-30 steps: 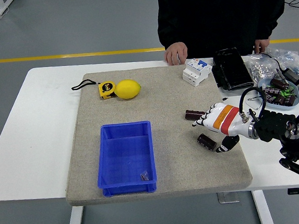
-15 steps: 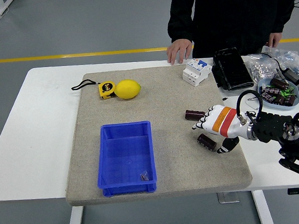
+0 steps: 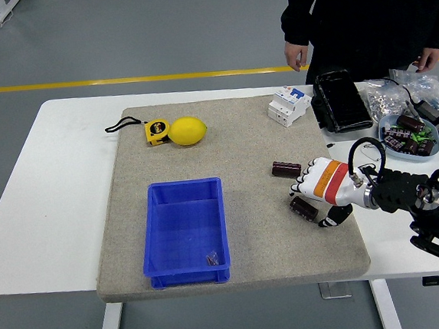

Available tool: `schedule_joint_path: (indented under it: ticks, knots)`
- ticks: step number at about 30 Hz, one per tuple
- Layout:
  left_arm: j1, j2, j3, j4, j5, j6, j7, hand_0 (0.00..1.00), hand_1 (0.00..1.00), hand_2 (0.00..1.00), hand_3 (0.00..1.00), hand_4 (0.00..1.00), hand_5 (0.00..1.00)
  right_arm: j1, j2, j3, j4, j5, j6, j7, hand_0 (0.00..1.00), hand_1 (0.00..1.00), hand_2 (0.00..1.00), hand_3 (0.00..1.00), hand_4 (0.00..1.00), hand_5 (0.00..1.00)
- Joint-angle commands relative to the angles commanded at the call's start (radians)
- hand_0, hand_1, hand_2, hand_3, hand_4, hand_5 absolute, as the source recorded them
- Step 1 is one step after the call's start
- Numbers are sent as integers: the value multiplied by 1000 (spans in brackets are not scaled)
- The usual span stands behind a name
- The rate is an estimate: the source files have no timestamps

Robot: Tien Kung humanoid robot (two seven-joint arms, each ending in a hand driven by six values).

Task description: Pick up the battery,place it into the box

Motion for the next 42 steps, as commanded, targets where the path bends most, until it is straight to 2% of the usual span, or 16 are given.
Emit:
schedule_joint_path:
  ticks: [1, 2, 12, 21, 29, 31, 37, 38, 42]
  knots:
    - [0, 0, 1, 0, 0, 0, 0, 720, 680, 680, 586, 633, 543, 0, 1, 0, -1, 0, -3, 0, 580, 588, 672, 713, 934, 282]
    - [0, 0, 1, 0, -1, 0, 0, 720, 680, 681, 586, 634, 543, -1, 1, 0, -2, 1, -6, -1, 520, 534, 591, 588, 839, 251]
    - [0, -2, 0, 0, 1, 0, -1, 720, 680, 681, 586, 634, 543, -5, 3, -2, -4, 4, -28, -7, 487, 501, 561, 558, 803, 238]
    - [-1, -3, 1, 1, -1, -1, -2, 720, 680, 680, 585, 633, 544, -9, 1, 5, -2, 22, -28, -8, 450, 479, 542, 546, 783, 234]
    - [3, -1, -7, 1, 8, -2, 0, 720, 680, 679, 585, 633, 544, -20, -8, 83, 88, 64, -22, -35, 444, 478, 538, 539, 766, 224]
    - [5, 0, -10, 1, 14, -3, 1, 720, 680, 679, 585, 633, 544, -20, 2, 106, 118, 72, -19, -44, 444, 478, 538, 539, 766, 224]
    - [15, 2, -27, 0, 35, -3, 6, 720, 680, 677, 585, 633, 543, -10, 103, 166, 179, 62, -2, -83, 442, 477, 536, 537, 764, 225]
    - [16, 2, -28, 0, 38, -4, 6, 719, 680, 676, 585, 633, 544, -7, 126, 172, 189, 59, 8, -96, 446, 488, 550, 566, 779, 229]
    - [18, 3, -28, -1, 38, -4, 7, 719, 680, 676, 585, 633, 544, 5, 187, 170, 218, 62, 76, -147, 446, 488, 550, 566, 779, 229]
